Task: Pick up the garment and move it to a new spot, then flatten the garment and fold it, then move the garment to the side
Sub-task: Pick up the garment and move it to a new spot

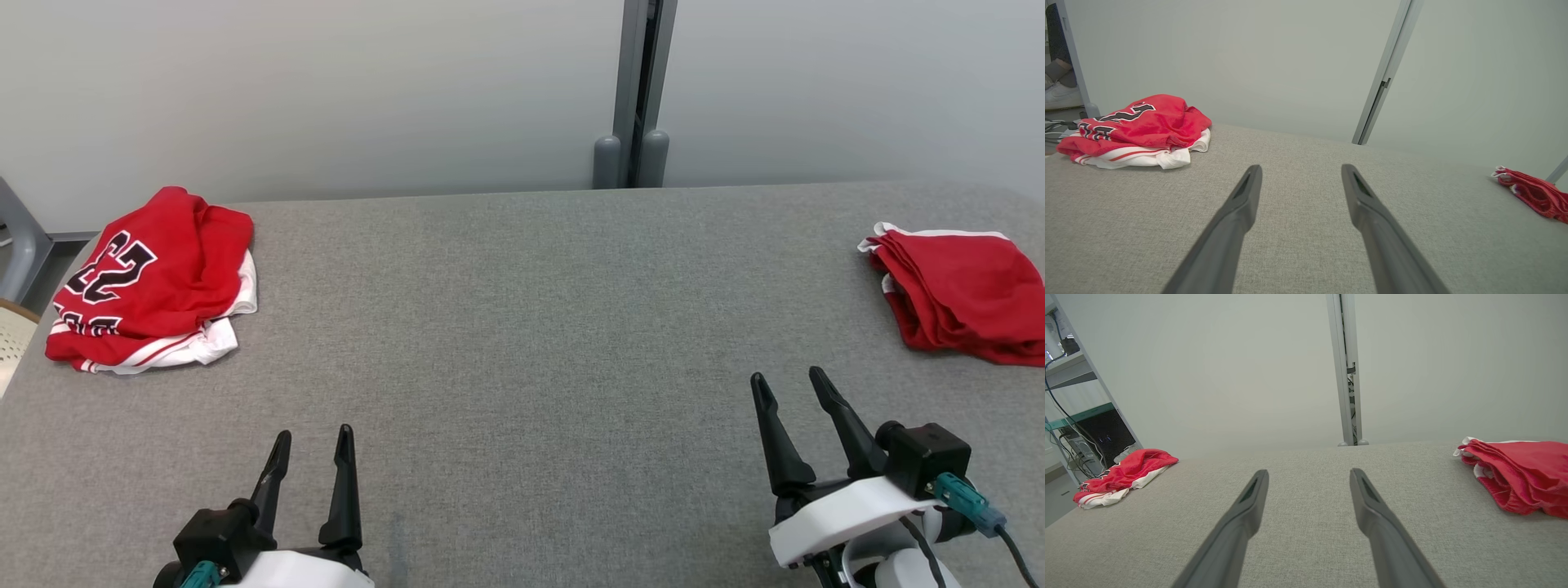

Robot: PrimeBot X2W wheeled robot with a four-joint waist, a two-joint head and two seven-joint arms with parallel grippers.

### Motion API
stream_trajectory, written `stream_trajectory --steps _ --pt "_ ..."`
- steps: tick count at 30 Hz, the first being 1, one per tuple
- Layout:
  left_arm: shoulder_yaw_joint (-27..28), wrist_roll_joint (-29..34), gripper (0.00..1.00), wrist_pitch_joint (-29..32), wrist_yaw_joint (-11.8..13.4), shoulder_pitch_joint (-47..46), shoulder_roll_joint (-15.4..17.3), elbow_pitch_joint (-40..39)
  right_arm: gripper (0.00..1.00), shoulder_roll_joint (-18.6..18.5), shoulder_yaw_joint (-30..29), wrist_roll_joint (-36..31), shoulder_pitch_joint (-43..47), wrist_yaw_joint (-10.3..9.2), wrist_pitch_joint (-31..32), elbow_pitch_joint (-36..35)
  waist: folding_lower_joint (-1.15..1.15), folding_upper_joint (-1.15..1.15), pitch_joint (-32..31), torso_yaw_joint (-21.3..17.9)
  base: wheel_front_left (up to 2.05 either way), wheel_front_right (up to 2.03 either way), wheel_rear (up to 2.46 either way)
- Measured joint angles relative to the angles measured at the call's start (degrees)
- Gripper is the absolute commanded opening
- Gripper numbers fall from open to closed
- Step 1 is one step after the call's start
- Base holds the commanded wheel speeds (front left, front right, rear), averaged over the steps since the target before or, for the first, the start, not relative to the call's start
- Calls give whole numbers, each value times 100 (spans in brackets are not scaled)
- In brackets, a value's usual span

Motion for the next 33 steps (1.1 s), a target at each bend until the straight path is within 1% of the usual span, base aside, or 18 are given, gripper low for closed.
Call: stream_trajectory --steps 9,15,21,33 --pt "-7 16 100 0 -16 14 -2 5 100 0 -1 -9 59 0 13 38 0 0 -79 86 0 0 0" --pt "-26 22 100 0 -14 16 -4 -24 100 0 -13 -52 129 0 58 38 0 0 -130 342 0 0 0" --pt "-37 27 100 0 9 38 -9 -38 100 -1 23 -48 193 0 70 18 0 0 -203 924 0 0 0" --pt "112 78 100 0 23 214 47 -126 100 0 282 110 282 0 74 -18 0 0 -293 2489 0 0 0"
